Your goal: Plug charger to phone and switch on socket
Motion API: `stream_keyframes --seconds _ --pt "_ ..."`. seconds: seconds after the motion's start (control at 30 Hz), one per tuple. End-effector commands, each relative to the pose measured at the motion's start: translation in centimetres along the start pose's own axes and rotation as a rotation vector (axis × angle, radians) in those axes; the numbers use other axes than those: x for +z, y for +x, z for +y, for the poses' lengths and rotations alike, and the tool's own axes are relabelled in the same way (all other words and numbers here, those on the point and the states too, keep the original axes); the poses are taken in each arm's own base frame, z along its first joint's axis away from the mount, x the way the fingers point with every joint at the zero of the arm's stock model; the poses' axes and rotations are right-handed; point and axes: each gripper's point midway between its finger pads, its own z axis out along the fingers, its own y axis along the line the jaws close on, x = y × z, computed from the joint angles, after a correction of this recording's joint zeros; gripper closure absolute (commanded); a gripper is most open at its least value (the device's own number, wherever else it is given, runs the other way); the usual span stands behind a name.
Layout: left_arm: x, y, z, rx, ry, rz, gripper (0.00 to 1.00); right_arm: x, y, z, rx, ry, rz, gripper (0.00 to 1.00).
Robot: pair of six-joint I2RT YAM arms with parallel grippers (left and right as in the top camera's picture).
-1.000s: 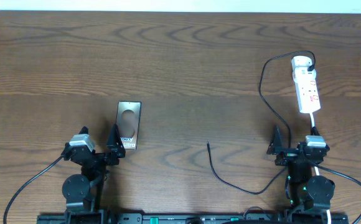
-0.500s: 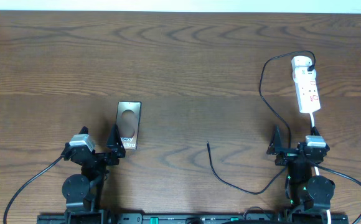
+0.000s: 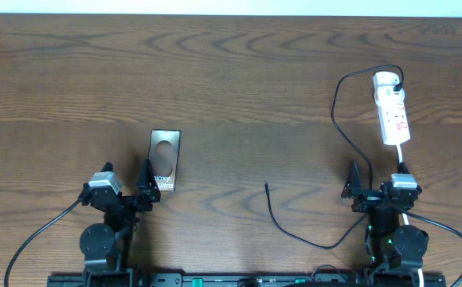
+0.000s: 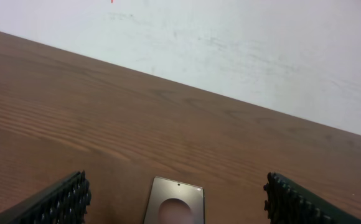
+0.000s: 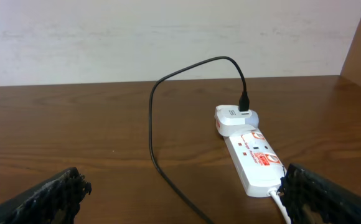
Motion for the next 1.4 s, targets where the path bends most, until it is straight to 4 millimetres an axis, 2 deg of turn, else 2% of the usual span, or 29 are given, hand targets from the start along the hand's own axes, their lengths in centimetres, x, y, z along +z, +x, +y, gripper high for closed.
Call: stream_keyframes --seconds 0.0,0.97,1.37 --pt "0.02 1.43 0.32 0.008 -0.005 0.048 0.12 -0.03 0.04 -0.19 -0.015 0.013 0.000 0.01" --pt "0.03 1.36 0.30 0.008 -0.005 0.045 0.12 -0.03 0.04 -0.19 -0.015 0.013 0.000 0.01" --pt "0.05 0.65 0.08 0.011 0.004 0.016 0.12 -0.03 0.04 -0.19 -0.015 0.013 0.000 0.01"
